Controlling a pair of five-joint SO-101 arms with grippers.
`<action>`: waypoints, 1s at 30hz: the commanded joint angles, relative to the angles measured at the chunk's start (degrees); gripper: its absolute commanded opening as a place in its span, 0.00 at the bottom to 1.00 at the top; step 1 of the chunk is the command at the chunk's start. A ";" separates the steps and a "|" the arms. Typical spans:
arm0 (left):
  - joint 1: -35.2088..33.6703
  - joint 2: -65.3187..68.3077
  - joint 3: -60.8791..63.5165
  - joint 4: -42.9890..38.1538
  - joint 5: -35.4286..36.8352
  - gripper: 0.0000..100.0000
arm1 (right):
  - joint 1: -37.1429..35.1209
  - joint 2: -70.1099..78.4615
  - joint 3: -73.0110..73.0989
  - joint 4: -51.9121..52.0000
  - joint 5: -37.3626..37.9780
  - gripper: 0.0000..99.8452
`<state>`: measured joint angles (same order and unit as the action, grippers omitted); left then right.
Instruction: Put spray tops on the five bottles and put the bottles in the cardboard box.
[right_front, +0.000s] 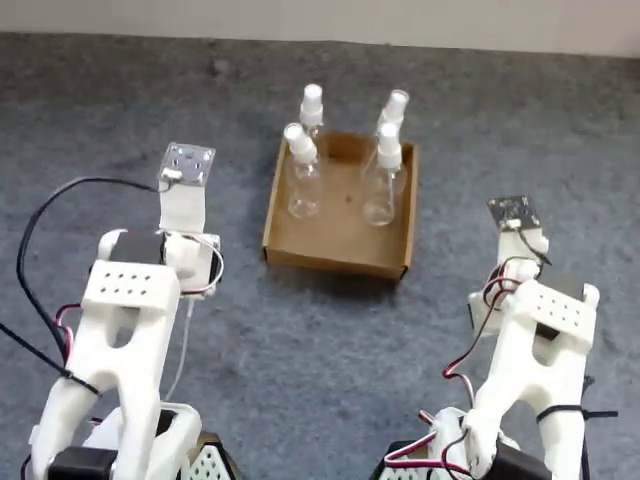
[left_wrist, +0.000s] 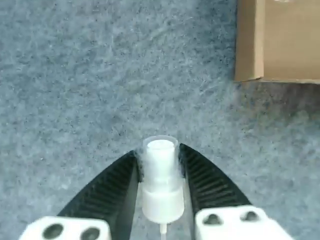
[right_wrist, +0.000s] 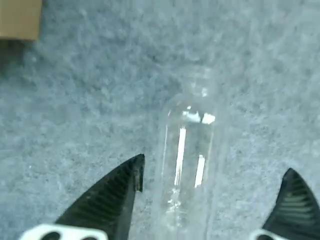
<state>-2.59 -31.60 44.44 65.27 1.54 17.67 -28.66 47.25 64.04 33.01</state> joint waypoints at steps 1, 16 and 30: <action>1.01 -2.68 1.80 -2.64 0.62 0.00 | -1.19 2.68 -6.46 0.75 -0.62 0.33; 0.84 -2.68 1.89 -2.81 0.53 0.00 | -0.92 22.90 -16.40 0.75 -0.44 0.16; -0.92 -3.21 -3.82 -2.37 0.88 0.00 | -6.81 3.91 -16.48 2.59 -0.79 0.00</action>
<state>-2.59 -32.92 46.37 63.34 1.54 15.21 -13.71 33.36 64.75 32.92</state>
